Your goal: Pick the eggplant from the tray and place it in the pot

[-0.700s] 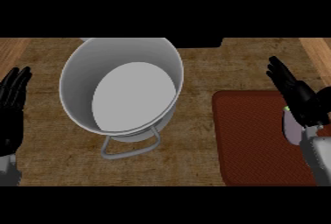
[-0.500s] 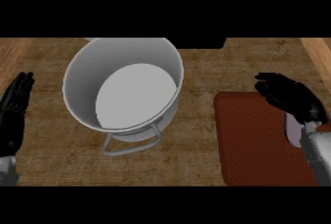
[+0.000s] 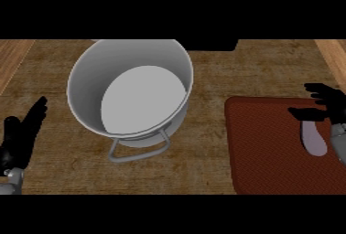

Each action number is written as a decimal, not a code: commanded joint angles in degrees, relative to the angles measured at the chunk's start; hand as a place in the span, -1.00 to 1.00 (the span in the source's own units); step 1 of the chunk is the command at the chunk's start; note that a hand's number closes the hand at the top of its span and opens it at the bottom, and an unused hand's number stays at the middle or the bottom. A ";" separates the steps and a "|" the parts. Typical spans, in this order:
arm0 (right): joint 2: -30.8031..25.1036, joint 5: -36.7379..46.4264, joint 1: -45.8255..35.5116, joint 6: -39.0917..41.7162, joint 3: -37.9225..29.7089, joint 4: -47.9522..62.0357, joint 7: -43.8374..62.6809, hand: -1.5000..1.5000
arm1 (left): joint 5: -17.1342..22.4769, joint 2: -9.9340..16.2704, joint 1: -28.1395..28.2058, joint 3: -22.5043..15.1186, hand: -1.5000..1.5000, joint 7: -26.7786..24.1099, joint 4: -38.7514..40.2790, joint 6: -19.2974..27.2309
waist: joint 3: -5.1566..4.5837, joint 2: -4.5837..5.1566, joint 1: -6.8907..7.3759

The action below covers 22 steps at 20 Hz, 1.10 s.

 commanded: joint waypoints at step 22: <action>0.67 -1.78 -35.06 53.31 4.36 35.49 32.60 -1.00 | -5.79 -2.32 -5.72 -3.08 0.00 11.70 -0.26 1.04 | 0.12 -0.67 1.39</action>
